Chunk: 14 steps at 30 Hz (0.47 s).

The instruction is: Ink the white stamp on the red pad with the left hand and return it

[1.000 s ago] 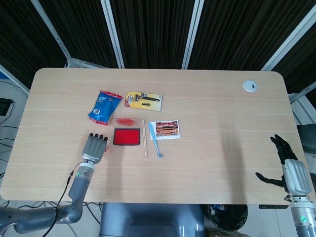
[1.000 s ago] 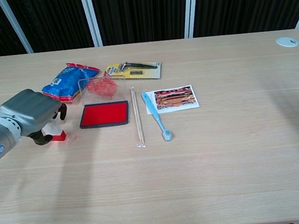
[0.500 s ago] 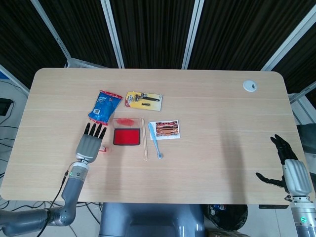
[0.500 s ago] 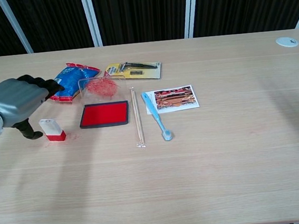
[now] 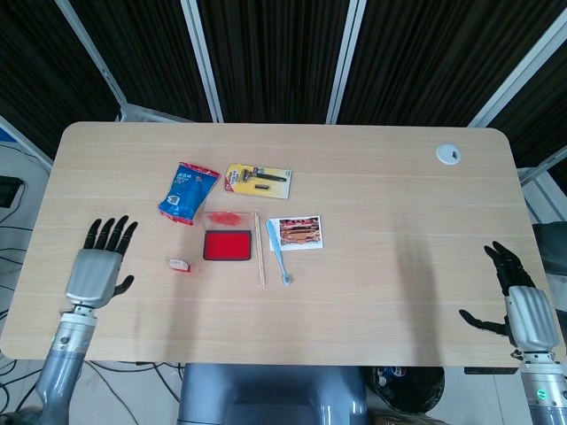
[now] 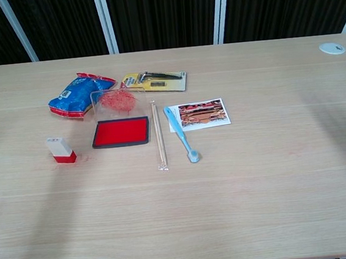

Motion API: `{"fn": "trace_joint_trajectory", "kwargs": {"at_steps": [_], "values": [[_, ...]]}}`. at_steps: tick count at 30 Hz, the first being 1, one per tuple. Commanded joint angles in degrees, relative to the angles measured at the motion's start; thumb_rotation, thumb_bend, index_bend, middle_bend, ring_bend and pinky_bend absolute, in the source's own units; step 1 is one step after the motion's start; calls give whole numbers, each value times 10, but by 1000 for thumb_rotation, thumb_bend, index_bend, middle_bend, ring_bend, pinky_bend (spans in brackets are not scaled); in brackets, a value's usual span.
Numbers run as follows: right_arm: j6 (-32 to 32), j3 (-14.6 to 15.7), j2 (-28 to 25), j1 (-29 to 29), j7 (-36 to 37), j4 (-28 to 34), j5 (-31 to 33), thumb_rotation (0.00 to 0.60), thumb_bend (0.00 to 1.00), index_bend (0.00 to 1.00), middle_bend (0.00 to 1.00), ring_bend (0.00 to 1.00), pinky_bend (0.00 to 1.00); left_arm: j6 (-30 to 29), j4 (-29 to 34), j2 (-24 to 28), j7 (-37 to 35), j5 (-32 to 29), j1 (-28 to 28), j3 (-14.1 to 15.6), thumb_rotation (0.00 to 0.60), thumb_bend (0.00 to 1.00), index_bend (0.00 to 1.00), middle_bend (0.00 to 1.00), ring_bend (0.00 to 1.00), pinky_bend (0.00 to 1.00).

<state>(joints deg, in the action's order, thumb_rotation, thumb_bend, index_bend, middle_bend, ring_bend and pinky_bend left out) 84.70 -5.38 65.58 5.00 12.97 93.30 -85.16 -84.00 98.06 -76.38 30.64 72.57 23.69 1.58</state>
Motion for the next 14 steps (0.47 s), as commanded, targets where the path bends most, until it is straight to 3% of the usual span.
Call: {"fn": "trace_joint_trajectory", "kwargs": {"at_steps": [1,6,14], "values": [[2,0,2,-1,-6,1,0,600,132,0,0,0,185,-57,-10,37,-102,70,-52,32,600,162,0,0,0,11],[4,-1,5,-1,-14,3,2,600,133,0,0,0,185,-88,-52,41,-172,100,-81,40,600,162,0,0,0,11],[4,-2,7,-1,-19,6,4,600,133,0,0,0,185,-67,-72,39,-217,88,-93,27,600,162,0,0,0,11]]}}
